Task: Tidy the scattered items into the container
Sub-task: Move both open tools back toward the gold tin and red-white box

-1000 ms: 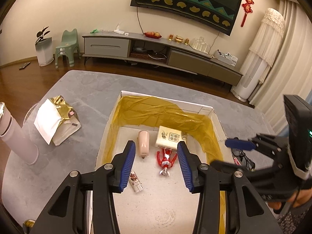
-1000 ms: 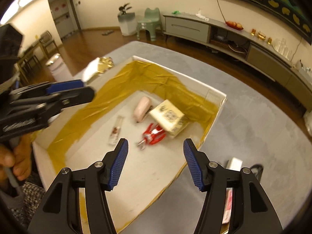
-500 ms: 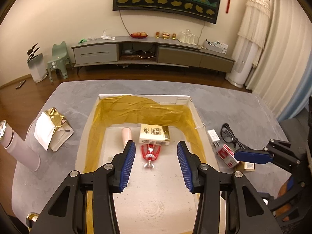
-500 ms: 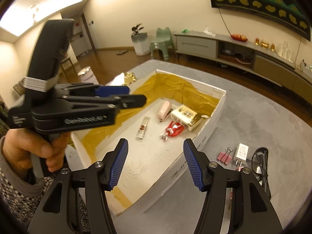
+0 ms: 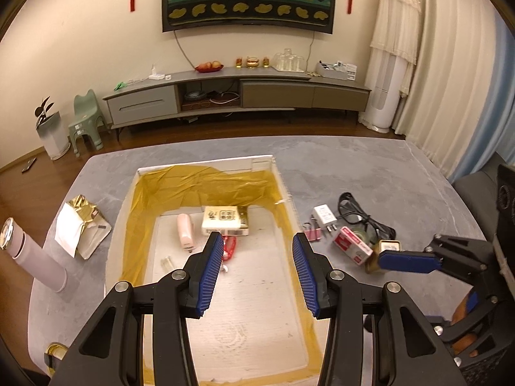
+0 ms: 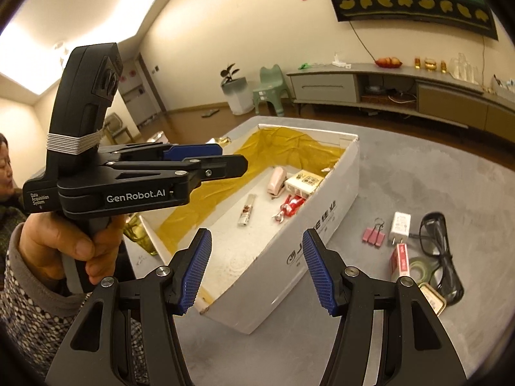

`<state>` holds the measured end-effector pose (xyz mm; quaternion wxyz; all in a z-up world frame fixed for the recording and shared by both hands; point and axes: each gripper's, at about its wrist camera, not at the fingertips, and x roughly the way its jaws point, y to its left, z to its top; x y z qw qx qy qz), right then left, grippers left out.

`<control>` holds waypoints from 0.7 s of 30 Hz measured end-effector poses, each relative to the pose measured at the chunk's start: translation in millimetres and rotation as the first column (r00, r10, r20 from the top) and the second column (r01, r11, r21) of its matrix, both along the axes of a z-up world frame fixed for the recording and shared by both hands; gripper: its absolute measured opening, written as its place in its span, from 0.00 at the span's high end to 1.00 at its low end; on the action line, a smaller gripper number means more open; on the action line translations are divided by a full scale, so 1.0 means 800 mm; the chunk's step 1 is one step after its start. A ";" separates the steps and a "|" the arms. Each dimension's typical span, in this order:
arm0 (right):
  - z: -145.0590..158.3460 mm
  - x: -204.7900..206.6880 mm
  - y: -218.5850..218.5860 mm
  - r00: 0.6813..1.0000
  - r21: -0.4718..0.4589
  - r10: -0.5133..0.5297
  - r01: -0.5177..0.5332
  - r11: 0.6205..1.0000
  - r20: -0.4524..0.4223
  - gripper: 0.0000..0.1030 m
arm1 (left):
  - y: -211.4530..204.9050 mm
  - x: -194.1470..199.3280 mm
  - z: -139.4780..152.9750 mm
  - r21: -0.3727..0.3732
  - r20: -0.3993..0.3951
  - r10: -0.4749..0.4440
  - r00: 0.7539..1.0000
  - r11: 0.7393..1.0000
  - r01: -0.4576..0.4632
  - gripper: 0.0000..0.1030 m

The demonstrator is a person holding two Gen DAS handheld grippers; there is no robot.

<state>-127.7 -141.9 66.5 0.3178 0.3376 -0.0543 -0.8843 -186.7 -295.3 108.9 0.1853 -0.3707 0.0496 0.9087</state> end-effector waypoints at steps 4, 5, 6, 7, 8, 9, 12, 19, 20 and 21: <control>-0.002 0.009 0.009 1.000 -0.013 0.005 -0.005 1.000 -0.014 0.40 | 0.013 0.006 0.003 0.004 -0.004 -0.014 1.000 1.000 0.014 0.55; -0.003 0.011 0.011 1.000 -0.013 0.004 -0.005 1.000 -0.015 0.40 | 0.016 0.008 0.003 0.008 -0.005 -0.018 1.000 1.000 0.018 0.55; -0.004 0.012 0.013 1.000 -0.013 0.002 -0.002 1.000 -0.014 0.39 | 0.018 0.010 0.003 0.014 -0.004 -0.022 1.000 1.000 0.022 0.53; -0.005 0.013 0.016 1.000 -0.013 0.000 0.000 1.000 -0.011 0.40 | 0.020 0.011 0.002 0.020 -0.003 -0.025 1.000 0.999 0.025 0.48; -0.006 0.013 0.019 1.000 -0.012 -0.003 0.003 1.000 -0.009 0.40 | 0.022 0.012 0.002 0.026 -0.002 -0.027 1.000 0.999 0.027 0.46; -0.007 0.014 0.023 1.000 -0.011 -0.006 0.006 1.000 -0.008 0.40 | 0.025 0.013 0.001 0.028 -0.001 -0.029 1.000 0.999 0.029 0.45; -0.009 0.016 0.036 1.000 -0.009 -0.022 0.022 1.000 -0.004 0.39 | 0.038 0.015 -0.001 0.028 0.005 -0.040 0.999 0.999 0.040 0.45; -0.009 0.023 0.074 0.996 -0.016 -0.090 0.090 0.996 0.009 0.39 | 0.076 0.021 -0.005 0.015 0.010 -0.086 0.996 0.996 0.086 0.45; -0.008 0.024 0.079 0.995 -0.018 -0.099 0.100 0.995 0.011 0.39 | 0.080 0.022 -0.006 0.014 0.011 -0.091 0.996 0.996 0.090 0.45; -0.008 0.025 0.083 0.994 -0.019 -0.107 0.108 0.994 0.012 0.40 | 0.084 0.022 -0.007 0.012 0.013 -0.095 0.995 0.995 0.095 0.45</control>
